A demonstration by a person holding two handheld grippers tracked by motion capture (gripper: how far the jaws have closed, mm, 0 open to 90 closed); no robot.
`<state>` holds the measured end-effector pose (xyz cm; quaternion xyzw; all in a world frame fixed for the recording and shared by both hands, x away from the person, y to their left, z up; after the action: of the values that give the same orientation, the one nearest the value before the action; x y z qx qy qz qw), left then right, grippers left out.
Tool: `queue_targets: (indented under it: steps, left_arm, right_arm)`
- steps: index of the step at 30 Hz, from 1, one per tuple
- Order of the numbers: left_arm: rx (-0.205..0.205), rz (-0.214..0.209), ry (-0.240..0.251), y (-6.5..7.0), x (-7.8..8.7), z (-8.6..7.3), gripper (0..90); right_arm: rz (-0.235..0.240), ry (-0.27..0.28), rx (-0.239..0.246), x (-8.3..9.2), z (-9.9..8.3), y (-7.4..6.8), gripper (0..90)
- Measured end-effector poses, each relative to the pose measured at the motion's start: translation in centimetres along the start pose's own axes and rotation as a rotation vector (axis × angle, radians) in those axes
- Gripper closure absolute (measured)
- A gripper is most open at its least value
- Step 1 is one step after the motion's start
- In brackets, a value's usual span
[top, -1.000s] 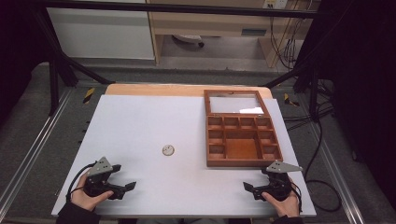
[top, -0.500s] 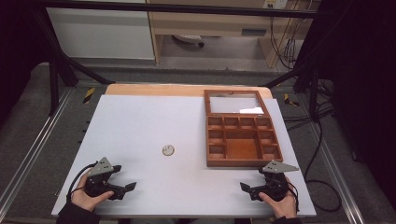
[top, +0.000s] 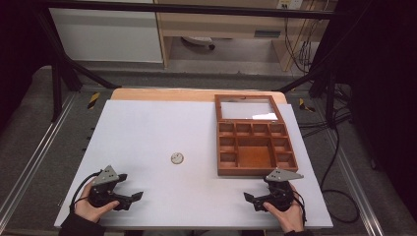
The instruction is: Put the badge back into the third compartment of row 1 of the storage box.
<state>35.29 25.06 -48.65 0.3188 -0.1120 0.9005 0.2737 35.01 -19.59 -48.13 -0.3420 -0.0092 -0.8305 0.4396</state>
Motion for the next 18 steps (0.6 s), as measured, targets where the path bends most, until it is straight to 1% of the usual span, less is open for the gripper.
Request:
queue_targets:
  steps: [2,3,6,11,13,14,16,18]
  left_arm:
    - [0.004,-0.002,0.003,0.0,0.0,0.0,5.5]
    - [0.0,-0.001,0.001,0.0,0.0,0.0,5.4]
    - [-0.002,-0.001,0.0,0.1,0.0,0.0,5.4]
    - [-0.003,0.002,0.002,0.0,0.0,0.0,5.5]
    - [-0.004,0.0,0.0,0.0,0.0,0.0,5.5]
    - [-0.005,-0.001,0.0,0.0,0.0,0.0,5.5]
    - [-0.006,0.0,0.001,0.1,0.0,0.0,5.5]
    - [-0.006,0.0,0.001,0.0,0.0,0.0,5.5]
  right_arm:
    - [0.005,0.004,0.009,-0.2,0.2,-0.2,0.6]
    - [0.007,0.004,0.003,-0.3,0.3,-0.4,0.6]
    - [0.016,0.009,0.012,-0.6,0.6,-0.8,0.6]
    - [0.022,0.005,0.027,-1.0,1.1,-1.3,0.6]
    - [0.023,0.006,0.024,-1.1,1.2,-1.4,0.6]
    - [0.027,0.003,0.029,-1.3,1.4,-1.7,0.6]
    - [0.031,0.001,0.034,-1.4,1.4,-1.8,0.6]
    - [0.039,-0.004,0.043,-1.9,1.8,-2.3,0.6]
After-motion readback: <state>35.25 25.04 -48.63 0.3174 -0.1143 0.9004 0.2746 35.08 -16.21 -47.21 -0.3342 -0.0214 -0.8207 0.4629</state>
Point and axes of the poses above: each handheld gripper's, and its own axes: x roughly backward along the jaws, z roughly out of its top, y roughly to its right, the point moved 6 cm from there along -x, roughly forward along the jaws, and after that the axes turned 13 degrees about z, right-handed, at the moved point
